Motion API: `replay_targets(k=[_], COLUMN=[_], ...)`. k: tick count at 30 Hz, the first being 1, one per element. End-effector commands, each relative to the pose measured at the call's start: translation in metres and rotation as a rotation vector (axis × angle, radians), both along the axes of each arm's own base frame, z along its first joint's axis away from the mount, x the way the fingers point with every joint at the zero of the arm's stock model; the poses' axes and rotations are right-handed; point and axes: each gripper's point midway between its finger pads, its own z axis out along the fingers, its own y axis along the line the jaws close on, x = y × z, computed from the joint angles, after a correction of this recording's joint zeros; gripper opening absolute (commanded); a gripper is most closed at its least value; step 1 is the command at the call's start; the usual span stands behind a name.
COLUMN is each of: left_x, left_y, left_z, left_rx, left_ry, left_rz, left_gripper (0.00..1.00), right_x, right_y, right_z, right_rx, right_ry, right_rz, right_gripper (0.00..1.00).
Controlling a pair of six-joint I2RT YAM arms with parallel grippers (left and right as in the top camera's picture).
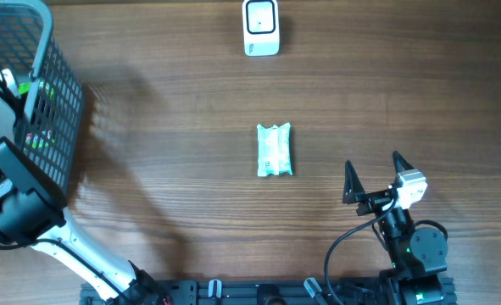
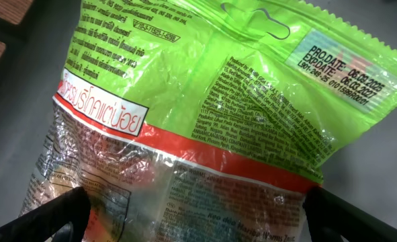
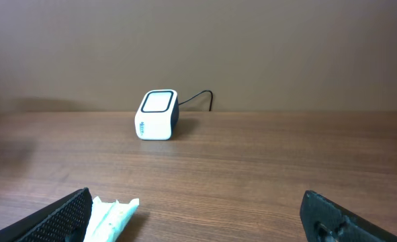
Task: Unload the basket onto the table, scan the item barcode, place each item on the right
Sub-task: 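Grasp the green and red snack bag with the left gripper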
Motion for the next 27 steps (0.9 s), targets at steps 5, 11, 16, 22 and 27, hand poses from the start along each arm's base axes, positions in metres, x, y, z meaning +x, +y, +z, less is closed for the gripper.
replay_targets(k=[5,11,16,22,27], left_x=[-0.018,-0.014,0.001,0.005,0.003], left_y=[0.0,0.003,0.012,-0.001,-0.006], left_z=[-0.04,-0.023,0.032,0.025,0.008], left_rx=[-0.073,-0.053,0.021,-0.021,-0.057], left_ry=[0.084,0.057,-0.05,-0.048,-0.025], left_rz=[0.008,0.007,0.004,-0.104,-0.112], left_gripper=[0.97,1.0,1.0,1.0,1.0], right_x=[0.0,0.0,0.0,0.0,0.0], right_y=[0.0,0.0,0.0,0.0,0.0], right_z=[0.0,0.0,0.0,0.0,0.0], right_rx=[0.014,0.015,0.015,0.014,0.015], right_ry=[0.001,0.001,0.001,0.001,0.001], right_rz=[0.004,0.004,0.004,0.004,0.004], right_gripper=[1.0,1.0,1.0,0.99,1.0])
